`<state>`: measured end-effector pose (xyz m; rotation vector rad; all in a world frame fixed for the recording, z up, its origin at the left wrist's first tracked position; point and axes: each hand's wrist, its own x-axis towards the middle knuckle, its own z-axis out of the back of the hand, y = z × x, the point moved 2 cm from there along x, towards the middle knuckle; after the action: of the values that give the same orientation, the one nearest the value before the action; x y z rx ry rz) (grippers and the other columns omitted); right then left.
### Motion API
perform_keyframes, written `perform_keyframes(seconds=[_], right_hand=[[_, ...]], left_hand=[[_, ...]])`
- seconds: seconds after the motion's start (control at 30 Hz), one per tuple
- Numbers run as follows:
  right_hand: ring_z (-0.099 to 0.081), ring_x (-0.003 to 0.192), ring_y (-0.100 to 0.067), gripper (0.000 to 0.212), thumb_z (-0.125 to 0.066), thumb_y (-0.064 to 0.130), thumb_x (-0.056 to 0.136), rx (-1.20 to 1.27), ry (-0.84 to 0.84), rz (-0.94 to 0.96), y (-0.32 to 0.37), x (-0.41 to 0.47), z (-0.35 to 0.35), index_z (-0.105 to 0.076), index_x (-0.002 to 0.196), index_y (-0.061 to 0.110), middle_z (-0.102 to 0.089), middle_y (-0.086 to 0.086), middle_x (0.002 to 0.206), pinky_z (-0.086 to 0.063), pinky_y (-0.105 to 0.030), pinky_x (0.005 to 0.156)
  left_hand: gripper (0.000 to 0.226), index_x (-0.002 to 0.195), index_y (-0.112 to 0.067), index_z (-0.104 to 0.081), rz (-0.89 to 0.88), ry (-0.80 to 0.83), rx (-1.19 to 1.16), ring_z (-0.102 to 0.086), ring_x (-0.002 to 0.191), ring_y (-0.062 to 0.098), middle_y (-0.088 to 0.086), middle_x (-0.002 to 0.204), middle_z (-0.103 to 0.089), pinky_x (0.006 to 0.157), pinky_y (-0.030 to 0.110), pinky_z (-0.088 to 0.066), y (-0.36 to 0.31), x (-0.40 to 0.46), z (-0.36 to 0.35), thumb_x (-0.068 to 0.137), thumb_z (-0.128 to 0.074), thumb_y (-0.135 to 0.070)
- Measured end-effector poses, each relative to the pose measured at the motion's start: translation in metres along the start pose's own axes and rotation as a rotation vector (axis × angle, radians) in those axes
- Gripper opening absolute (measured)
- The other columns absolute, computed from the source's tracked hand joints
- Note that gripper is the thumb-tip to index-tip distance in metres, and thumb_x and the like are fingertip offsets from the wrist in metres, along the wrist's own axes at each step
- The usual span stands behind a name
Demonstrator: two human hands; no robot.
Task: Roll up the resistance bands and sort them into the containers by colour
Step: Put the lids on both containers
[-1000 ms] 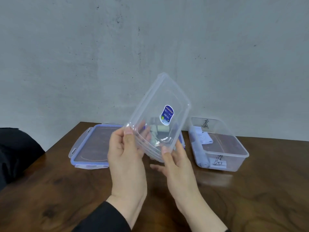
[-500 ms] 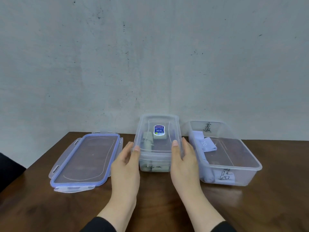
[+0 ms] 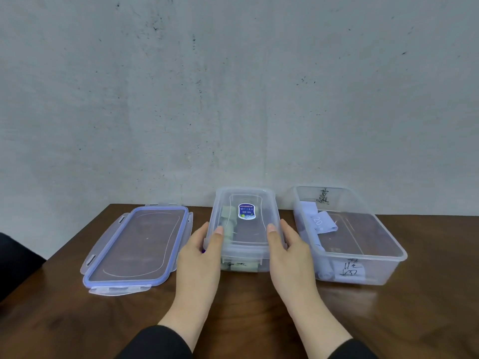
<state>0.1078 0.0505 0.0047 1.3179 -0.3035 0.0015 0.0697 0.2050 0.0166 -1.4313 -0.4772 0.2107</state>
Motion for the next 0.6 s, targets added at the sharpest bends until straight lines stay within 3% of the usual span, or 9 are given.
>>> perform_keyframes(seconds=[0.13,0.23,0.3,0.37,0.43,0.47,0.53,0.6], right_hand=[[-0.043,0.114,0.015,0.05,-0.05,0.042,0.099,0.016,0.066,-0.01,0.007,0.002,0.001,-0.045,0.145,0.024,-0.052,0.024,0.133,-0.031,-0.008,0.097],[-0.045,0.095,0.034,0.036,-0.051,0.038,0.1,-0.017,0.066,-0.002,0.006,0.004,0.0,-0.053,0.134,0.027,-0.053,0.037,0.105,-0.031,0.007,0.082],[-0.045,0.119,0.021,0.045,-0.049,0.044,0.099,-0.024,0.075,0.01,0.004,0.006,-0.002,-0.05,0.14,0.025,-0.055,0.028,0.13,-0.032,-0.003,0.1],[-0.037,0.138,0.001,0.059,-0.046,0.05,0.099,-0.047,0.081,0.019,0.001,0.009,-0.004,-0.039,0.15,0.021,-0.044,0.014,0.15,-0.029,-0.018,0.112],[-0.036,0.14,-0.003,0.062,-0.045,0.051,0.099,-0.06,0.081,0.023,0.0,0.01,-0.005,-0.036,0.151,0.02,-0.042,0.011,0.152,-0.028,-0.017,0.109],[-0.037,0.139,-0.003,0.06,-0.045,0.05,0.099,-0.058,0.081,0.016,-0.001,0.01,-0.006,-0.037,0.151,0.019,-0.043,0.011,0.151,-0.027,-0.015,0.106],[-0.044,0.132,0.003,0.057,-0.045,0.049,0.099,-0.035,0.067,-0.006,-0.002,0.01,-0.006,-0.042,0.148,0.02,-0.049,0.017,0.145,-0.03,-0.011,0.102],[-0.051,0.103,0.023,0.047,-0.044,0.048,0.099,0.0,0.047,-0.029,-0.004,0.011,-0.007,-0.049,0.139,0.024,-0.056,0.032,0.116,-0.036,0.002,0.083]], left_hand=[[0.048,0.141,-0.027,-0.048,0.033,-0.006,0.037,-0.052,0.09,-0.016,-0.03,0.109,-0.054,0.061,-0.003,-0.04,0.003,0.009,-0.001,0.096,-0.051,-0.044],[0.044,0.139,-0.03,-0.05,0.048,0.023,0.035,-0.057,0.096,-0.013,-0.025,0.115,-0.061,0.07,0.003,-0.044,0.009,0.014,-0.001,0.098,-0.047,-0.046],[0.042,0.136,-0.025,-0.055,0.045,-0.004,0.033,-0.056,0.096,-0.016,-0.024,0.118,-0.062,0.068,0.0,-0.041,0.009,0.015,0.001,0.099,-0.047,-0.043],[0.038,0.13,-0.024,-0.061,0.058,-0.019,0.027,-0.054,0.1,-0.008,-0.023,0.122,-0.062,0.07,0.002,-0.037,0.009,0.018,0.002,0.099,-0.047,-0.041],[0.026,0.111,-0.029,-0.067,0.075,0.002,0.029,-0.058,0.089,-0.007,-0.031,0.097,-0.068,0.065,0.002,-0.04,0.008,0.019,0.002,0.1,-0.045,-0.038],[0.025,0.112,-0.03,-0.064,0.082,0.01,0.038,-0.058,0.086,-0.008,-0.031,0.093,-0.067,0.067,0.002,-0.04,0.007,0.019,0.001,0.101,-0.044,-0.039],[0.045,0.139,-0.026,-0.049,0.083,0.007,0.087,-0.053,0.108,-0.005,-0.022,0.125,-0.06,0.088,0.013,-0.04,0.01,0.02,0.001,0.099,-0.044,-0.045],[0.063,0.151,-0.026,-0.031,0.102,0.004,0.167,-0.043,0.132,0.01,-0.007,0.148,-0.045,0.106,0.029,-0.036,0.013,0.021,0.002,0.096,-0.043,-0.054]])
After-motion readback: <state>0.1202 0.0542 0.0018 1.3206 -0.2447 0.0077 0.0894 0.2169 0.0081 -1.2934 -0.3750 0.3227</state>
